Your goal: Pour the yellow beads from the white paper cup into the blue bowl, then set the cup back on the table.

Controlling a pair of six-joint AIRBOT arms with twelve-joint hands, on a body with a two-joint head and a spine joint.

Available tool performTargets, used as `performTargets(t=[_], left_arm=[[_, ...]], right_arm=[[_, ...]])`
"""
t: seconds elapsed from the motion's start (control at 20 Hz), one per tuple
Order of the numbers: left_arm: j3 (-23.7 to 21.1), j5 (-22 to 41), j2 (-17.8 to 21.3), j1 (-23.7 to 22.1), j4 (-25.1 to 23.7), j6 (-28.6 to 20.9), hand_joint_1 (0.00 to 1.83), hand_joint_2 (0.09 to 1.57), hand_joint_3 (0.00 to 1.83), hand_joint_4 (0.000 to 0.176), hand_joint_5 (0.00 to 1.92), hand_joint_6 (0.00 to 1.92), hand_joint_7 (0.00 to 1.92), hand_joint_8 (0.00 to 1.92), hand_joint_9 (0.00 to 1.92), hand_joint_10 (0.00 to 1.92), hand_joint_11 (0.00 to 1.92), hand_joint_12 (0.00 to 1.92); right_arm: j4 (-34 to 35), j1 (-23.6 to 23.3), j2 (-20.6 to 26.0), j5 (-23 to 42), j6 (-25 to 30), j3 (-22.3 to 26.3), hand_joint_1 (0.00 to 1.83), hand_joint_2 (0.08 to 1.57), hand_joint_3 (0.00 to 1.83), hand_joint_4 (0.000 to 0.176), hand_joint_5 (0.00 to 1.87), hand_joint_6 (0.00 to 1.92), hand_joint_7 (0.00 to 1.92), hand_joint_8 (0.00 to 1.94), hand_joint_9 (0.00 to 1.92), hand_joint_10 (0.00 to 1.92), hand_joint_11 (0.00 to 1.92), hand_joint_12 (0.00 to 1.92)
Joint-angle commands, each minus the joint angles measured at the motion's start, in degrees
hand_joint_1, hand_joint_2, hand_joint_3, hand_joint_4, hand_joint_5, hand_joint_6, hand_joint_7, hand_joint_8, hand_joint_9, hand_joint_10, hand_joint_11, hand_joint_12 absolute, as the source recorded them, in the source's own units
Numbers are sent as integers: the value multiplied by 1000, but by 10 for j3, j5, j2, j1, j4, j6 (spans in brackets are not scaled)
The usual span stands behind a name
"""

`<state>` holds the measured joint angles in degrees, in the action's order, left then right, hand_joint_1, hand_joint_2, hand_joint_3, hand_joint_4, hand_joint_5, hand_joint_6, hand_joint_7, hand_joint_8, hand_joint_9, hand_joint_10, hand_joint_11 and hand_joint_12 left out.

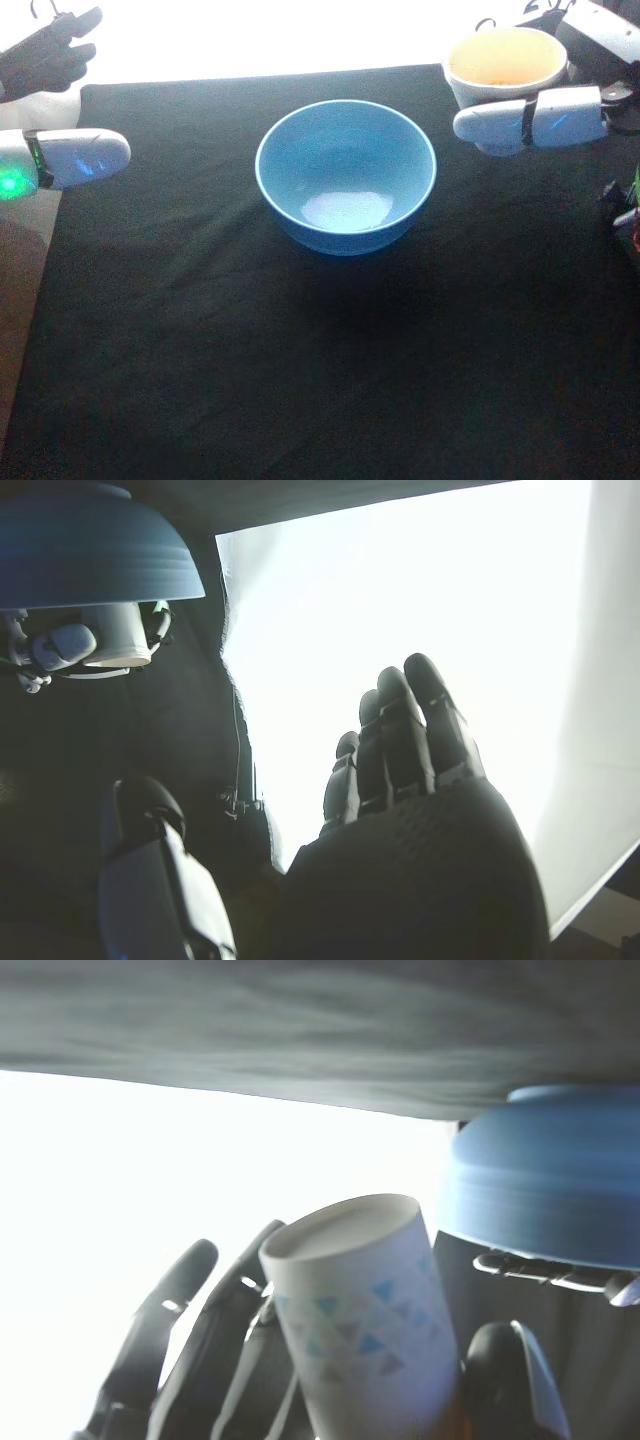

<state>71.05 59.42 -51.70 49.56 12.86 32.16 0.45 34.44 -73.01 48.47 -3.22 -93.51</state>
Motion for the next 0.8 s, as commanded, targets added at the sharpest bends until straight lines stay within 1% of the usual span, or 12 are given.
performTargets(t=[0.0, 0.05, 0.1, 0.15, 0.2, 0.25, 0.3, 0.35, 0.4, 0.45, 0.65, 0.75], left_arm=[[5, 70, 1, -6, 12, -4, 422, 811, 0, 123, 82, 2, 278, 3, 330, 0, 100, 693], [5, 70, 1, -6, 12, -4, 431, 815, 0, 123, 83, 0, 280, 0, 310, 0, 66, 739], [5, 70, 1, -6, 12, -4, 426, 813, 0, 120, 82, 0, 282, 1, 308, 1, 68, 753], [5, 70, 1, -6, 12, -4, 422, 812, 0, 111, 77, 0, 283, 1, 300, 0, 66, 756], [5, 70, 1, -6, 12, -4, 423, 809, 0, 107, 79, 1, 277, 0, 293, 0, 59, 754], [5, 69, 0, -6, 12, -4, 423, 801, 0, 114, 75, 0, 260, 0, 279, 0, 41, 744], [6, 69, 0, -6, 11, -3, 427, 793, 0, 119, 80, 2, 259, 1, 279, 1, 37, 739], [6, 69, 0, -6, 11, -3, 449, 796, 0, 120, 87, 5, 270, 5, 299, 9, 29, 731], [6, 69, 0, -6, 11, -3, 488, 797, 0, 121, 107, 12, 276, 7, 316, 14, 17, 721], [6, 69, 0, -6, 11, -3, 487, 811, 2, 110, 109, 10, 277, 6, 331, 18, 32, 726], [7, 68, -1, -8, 8, -3, 453, 802, 0, 128, 85, 0, 251, 0, 323, 7, 26, 728], [7, 67, -1, -8, 7, -3, 435, 802, 0, 128, 69, 0, 247, 0, 318, 3, 39, 737]], right_arm=[[18, -11, 9, 73, 7, 1, 957, 1124, 0, 139, 999, 751, 1042, 28, 911, 25, 271, 955], [14, -13, 10, 73, 7, 2, 966, 1142, 9, 169, 913, 1035, 1050, 12, 672, 21, 53, 401], [10, -15, 11, 73, 7, 3, 970, 1153, 7, 175, 893, 1097, 1091, 17, 565, 16, 10, 79], [6, -17, 12, 73, 7, 3, 978, 1151, 0, 176, 901, 1091, 1127, 16, 528, 6, 1, 15], [3, -17, 12, 73, 7, 3, 1012, 1148, 0, 115, 916, 1073, 1158, 13, 741, 31, 199, 398], [-1, -19, 12, 73, 7, 3, 1182, 1092, 28, 29, 954, 970, 1123, 655, 829, 15, 176, 738], [-8, -25, 13, 72, 7, 4, 1211, 1100, 9, 22, 951, 981, 1086, 824, 916, 20, 262, 962], [-17, -31, 14, 70, 7, 4, 1211, 1112, 2, 38, 988, 983, 999, 929, 881, 5, 244, 988], [-25, -37, 14, 66, 7, 4, 1217, 1111, 0, 26, 964, 969, 1035, 931, 1019, 50, 423, 1078], [-32, -41, 14, 62, 7, 4, 1225, 1112, 1, 0, 928, 988, 1063, 924, 1089, 60, 537, 1087], [-58, -55, 15, 52, 7, 4, 1238, 1108, 0, 0, 898, 1020, 1115, 848, 1134, 14, 523, 932], [-71, -64, 15, 45, 7, 4, 1222, 1118, 0, 0, 917, 1024, 1055, 921, 1179, 16, 707, 888]])
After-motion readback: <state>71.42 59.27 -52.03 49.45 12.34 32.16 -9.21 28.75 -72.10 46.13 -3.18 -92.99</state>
